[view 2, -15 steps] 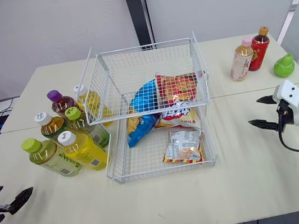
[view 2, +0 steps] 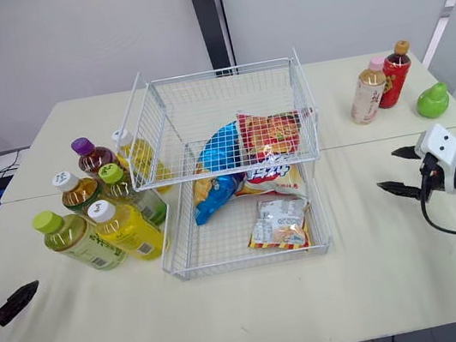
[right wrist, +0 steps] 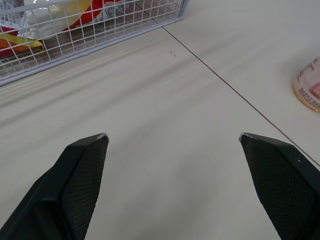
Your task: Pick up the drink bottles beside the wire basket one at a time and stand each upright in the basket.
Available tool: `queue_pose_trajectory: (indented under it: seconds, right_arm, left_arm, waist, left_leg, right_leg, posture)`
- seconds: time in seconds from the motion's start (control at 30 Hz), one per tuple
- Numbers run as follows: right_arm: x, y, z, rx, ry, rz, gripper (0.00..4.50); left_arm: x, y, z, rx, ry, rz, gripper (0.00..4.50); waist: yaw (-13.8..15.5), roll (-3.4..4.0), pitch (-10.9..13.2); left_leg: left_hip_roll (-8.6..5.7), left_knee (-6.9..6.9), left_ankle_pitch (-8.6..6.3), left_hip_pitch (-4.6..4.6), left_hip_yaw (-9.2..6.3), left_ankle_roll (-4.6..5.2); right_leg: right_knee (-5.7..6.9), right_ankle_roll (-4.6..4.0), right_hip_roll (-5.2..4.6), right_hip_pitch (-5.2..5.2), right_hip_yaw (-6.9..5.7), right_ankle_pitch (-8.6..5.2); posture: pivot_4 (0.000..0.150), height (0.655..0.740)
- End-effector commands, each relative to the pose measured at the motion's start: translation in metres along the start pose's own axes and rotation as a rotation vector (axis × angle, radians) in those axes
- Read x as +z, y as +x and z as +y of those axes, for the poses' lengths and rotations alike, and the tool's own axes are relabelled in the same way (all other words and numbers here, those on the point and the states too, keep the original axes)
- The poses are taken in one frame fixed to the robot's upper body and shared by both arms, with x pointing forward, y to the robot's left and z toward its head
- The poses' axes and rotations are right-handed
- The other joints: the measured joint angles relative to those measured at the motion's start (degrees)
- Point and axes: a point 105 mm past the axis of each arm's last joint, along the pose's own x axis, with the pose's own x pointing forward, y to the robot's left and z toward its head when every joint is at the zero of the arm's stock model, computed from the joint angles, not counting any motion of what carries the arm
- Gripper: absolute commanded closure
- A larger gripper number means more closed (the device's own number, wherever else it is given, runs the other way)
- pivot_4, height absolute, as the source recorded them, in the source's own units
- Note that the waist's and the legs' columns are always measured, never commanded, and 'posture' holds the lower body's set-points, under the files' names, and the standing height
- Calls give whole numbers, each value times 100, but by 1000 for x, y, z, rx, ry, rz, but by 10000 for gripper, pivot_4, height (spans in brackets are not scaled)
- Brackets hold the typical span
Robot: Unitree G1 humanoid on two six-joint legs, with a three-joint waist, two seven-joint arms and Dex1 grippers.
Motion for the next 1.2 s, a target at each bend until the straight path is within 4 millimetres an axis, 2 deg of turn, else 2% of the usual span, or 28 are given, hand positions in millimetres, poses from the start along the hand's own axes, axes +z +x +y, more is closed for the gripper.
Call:
queue_pose_trajectory:
  seconds: [0.03, 0.33, 0.4, 0.5, 0.67, 0.83, 0.93, 1.03, 1.13, 1.2]
  right_arm:
    - [14, -14, -11, -50, -25, -52, 0]
    - [8, -20, -5, -35, -29, -41, 0]
    - [9, -20, -6, -40, -34, -49, 0]
    - [22, -20, -5, -48, -42, -103, 0]
    - [52, -31, 9, 8, -80, -172, 0]
    - [113, -57, 42, 110, -127, -290, 0]
    - [146, -64, 58, 176, -139, -362, 0]
    - [167, -59, 74, 267, -166, -395, 0]
    - [186, -37, 98, 413, -247, -440, 0]
    - [194, -28, 105, 468, -262, -474, 0]
  left_arm:
    - [19, -10, 12, 10, 1, -71, 378]
    - [23, -11, 5, -46, -19, -91, 378]
    - [25, -10, 3, -57, -22, -96, 378]
    - [29, -8, 0, -73, -29, -102, 378]
    - [33, -7, -1, -83, -35, -106, 378]
    - [35, -7, -1, -87, -48, -106, 378]
    - [35, -9, -2, -85, -54, -103, 378]
    - [34, -11, -4, -84, -61, -101, 378]
    - [33, -17, -9, -87, -67, -105, 378]
    - [35, -21, -12, -88, -70, -112, 378]
  waist:
    - [0, 0, 0]
    - [-7, 1, 0]
    - [-10, 1, 0]
    - [-5, 1, 0]
    - [-1, 1, 1]
    - [10, 3, 2]
    - [-4, 0, 0]
    - [-8, -4, -3]
    - [-31, -6, -3]
    - [-16, -7, -4]
  left_leg:
    - [-1, 0, 0, 0, 0, 0]
    - [0, 0, 0, 1, 3, 0]
    - [4, 0, 0, 3, 5, 0]
    - [4, 0, 0, 3, 4, 0]
    - [4, 0, -1, 3, 2, 0]
    - [4, 0, -1, -1, -2, 0]
    - [13, 0, -1, 0, 2, 0]
    - [34, 1, -2, 2, 13, -1]
    - [52, 1, -4, 3, 19, -5]
    - [62, 1, -5, 3, 18, -7]
  right_leg:
    - [1, 0, 0, 0, 0, 0]
    - [1, 0, 0, 0, 3, 0]
    - [1, 0, 1, 0, 3, 0]
    - [2, 0, 1, 1, 2, 0]
    - [2, 0, 2, 1, 3, 0]
    - [2, 0, 0, 0, 3, 0]
    - [0, -1, -1, -2, 5, -1]
    - [-4, -2, 6, -3, 10, 0]
    - [-6, -7, 19, -6, 17, -1]
    - [-8, -10, 27, -10, 15, -2]
  posture:
    - [1500, 7400]
    - [1500, 7400]
    - [1500, 7400]
    - [1500, 7400]
    - [1500, 7400]
    - [1500, 7400]
    - [1500, 7400]
    - [1500, 7400]
    - [1500, 7400]
    - [1500, 7400]
